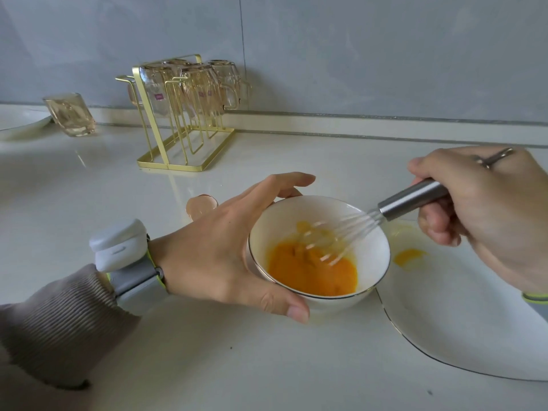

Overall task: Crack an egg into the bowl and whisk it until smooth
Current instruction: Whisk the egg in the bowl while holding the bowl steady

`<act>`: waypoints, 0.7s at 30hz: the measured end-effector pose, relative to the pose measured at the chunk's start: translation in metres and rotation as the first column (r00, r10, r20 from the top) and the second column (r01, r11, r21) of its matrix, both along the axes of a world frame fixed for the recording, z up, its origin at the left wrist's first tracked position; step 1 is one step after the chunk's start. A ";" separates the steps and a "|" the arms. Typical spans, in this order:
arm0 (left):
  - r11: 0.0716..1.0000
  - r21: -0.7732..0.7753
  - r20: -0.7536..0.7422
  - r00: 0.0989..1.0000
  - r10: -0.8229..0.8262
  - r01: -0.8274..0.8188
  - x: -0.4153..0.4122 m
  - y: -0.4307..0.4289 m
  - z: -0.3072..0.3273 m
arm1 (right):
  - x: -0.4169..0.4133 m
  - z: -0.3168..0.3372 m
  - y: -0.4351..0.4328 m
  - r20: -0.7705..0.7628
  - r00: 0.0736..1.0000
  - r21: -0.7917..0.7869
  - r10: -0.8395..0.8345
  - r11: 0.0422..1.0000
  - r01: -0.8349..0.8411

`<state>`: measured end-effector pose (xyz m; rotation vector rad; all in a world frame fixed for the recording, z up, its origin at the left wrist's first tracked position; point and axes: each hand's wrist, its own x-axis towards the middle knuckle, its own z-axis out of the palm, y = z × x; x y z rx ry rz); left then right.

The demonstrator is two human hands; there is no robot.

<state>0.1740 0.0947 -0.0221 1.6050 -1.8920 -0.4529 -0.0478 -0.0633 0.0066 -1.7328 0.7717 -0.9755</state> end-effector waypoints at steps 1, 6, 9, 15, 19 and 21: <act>1.000 0.001 -0.003 1.000 0.001 -0.001 0.000 0.000 0.000 | 0.000 0.000 0.000 -0.005 1.000 0.006 0.016 1.000 -0.016; 1.000 0.000 0.003 1.000 0.004 -0.004 0.000 0.000 0.000 | 0.000 0.000 0.001 0.024 1.000 0.039 0.020 0.999 -0.021; 1.000 -0.004 -0.002 1.000 -0.007 0.007 0.000 0.000 0.000 | 0.000 0.000 0.001 0.018 0.999 0.047 0.039 0.998 -0.040; 1.000 -0.004 -0.009 1.000 -0.008 0.008 0.000 -0.001 -0.001 | -0.001 0.000 0.001 -0.014 0.998 0.014 0.060 0.998 -0.060; 1.000 -0.011 -0.004 1.000 -0.011 0.011 0.000 -0.001 0.000 | -0.001 0.000 0.000 -0.010 0.999 -0.016 0.036 0.999 -0.036; 1.000 -0.013 -0.004 1.000 -0.017 0.017 0.000 -0.001 -0.001 | -0.001 0.000 0.000 -0.001 0.999 0.006 0.047 0.999 -0.047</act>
